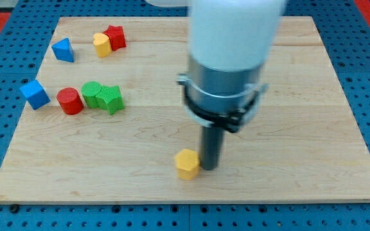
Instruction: Separate the red star and the yellow heart
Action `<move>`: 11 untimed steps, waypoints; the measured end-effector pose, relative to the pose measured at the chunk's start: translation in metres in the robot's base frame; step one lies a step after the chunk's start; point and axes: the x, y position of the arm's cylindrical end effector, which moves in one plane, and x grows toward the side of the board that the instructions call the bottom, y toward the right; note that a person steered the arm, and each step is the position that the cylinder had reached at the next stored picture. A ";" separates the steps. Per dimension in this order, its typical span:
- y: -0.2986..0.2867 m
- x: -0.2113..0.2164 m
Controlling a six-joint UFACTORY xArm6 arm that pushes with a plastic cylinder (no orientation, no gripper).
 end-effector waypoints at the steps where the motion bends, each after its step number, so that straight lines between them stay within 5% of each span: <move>1: -0.014 -0.023; 3: -0.023 -0.143; 6: -0.204 -0.234; 8: -0.218 -0.283; 9: -0.181 -0.291; 11: -0.132 -0.229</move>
